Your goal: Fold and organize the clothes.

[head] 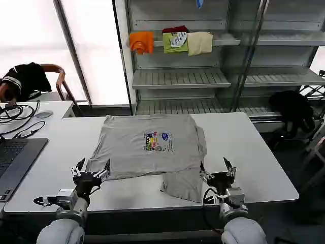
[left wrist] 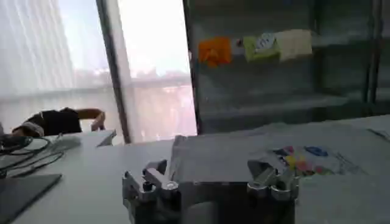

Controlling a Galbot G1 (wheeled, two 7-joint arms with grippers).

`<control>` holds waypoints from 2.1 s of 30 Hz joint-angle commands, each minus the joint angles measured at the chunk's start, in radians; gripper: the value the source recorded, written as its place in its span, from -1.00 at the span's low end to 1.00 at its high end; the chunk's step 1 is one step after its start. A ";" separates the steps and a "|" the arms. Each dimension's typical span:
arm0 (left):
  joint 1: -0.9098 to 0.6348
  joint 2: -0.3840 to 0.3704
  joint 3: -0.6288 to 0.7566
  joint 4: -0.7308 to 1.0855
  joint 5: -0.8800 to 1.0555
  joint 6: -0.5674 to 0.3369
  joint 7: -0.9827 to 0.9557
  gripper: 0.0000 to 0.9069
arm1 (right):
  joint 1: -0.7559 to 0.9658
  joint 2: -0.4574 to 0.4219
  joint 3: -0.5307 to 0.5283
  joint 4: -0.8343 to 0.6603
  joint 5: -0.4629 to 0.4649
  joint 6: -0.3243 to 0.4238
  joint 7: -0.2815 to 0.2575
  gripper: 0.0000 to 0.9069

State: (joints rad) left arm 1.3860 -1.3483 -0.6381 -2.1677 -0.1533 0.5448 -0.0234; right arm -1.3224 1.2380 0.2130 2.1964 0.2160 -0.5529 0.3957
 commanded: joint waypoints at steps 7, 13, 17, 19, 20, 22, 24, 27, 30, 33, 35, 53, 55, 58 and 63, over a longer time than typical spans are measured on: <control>0.021 0.076 -0.041 0.088 -0.092 0.031 0.007 1.00 | -0.013 0.008 -0.121 -0.027 0.000 -0.026 0.060 1.00; 0.013 0.077 -0.037 0.121 -0.101 0.031 0.008 1.00 | -0.025 0.006 -0.134 -0.042 0.002 -0.026 0.072 1.00; 0.008 0.076 -0.035 0.130 -0.101 0.031 0.008 1.00 | -0.036 0.006 -0.137 -0.038 0.005 -0.026 0.074 1.00; 0.008 0.078 -0.035 0.135 -0.101 0.031 0.008 1.00 | -0.042 0.006 -0.137 -0.032 0.007 -0.026 0.079 1.00; 0.009 0.078 -0.035 0.137 -0.102 0.031 0.009 1.00 | -0.043 0.006 -0.137 -0.032 0.008 -0.026 0.079 1.00; 0.008 0.078 -0.034 0.143 -0.104 0.031 0.011 1.00 | -0.049 0.005 -0.135 -0.028 0.009 -0.026 0.087 1.00; 0.005 0.078 -0.035 0.152 -0.111 0.032 0.011 1.00 | -0.053 0.006 -0.131 -0.026 0.013 -0.026 0.091 1.00; 0.000 0.080 -0.037 0.162 -0.114 0.032 0.011 1.00 | -0.058 0.007 -0.130 -0.021 0.013 -0.026 0.092 1.00; -0.004 0.083 -0.036 0.172 -0.118 0.031 0.016 1.00 | -0.063 0.009 -0.129 -0.022 0.013 -0.026 0.093 1.00; -0.015 0.085 -0.045 0.191 -0.126 0.031 0.016 1.00 | -0.068 0.010 -0.130 -0.022 0.013 -0.025 0.090 1.00; -0.016 0.087 -0.045 0.200 -0.131 0.031 0.016 1.00 | -0.073 0.013 -0.130 -0.022 0.013 -0.025 0.090 1.00; 0.003 0.091 -0.034 0.191 -0.126 0.032 0.021 -0.69 | -0.099 0.028 -0.128 -0.045 0.042 -0.024 0.102 0.11; 0.007 0.090 -0.030 0.193 -0.119 0.032 0.025 -0.91 | -0.103 0.030 -0.124 -0.054 0.049 -0.019 0.098 -0.36; 0.011 0.087 -0.025 0.192 -0.111 0.031 0.029 -0.96 | -0.111 0.030 -0.123 -0.064 0.058 -0.004 0.088 -1.00; 0.011 0.085 -0.018 0.185 -0.107 0.031 0.030 -0.96 | -0.115 0.028 -0.126 -0.064 0.058 0.020 0.073 -1.00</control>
State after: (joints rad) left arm 1.3960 -1.2609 -0.6602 -1.9837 -0.2678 0.5728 0.0060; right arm -1.4308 1.2650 0.0904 2.1454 0.2630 -0.5470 0.4739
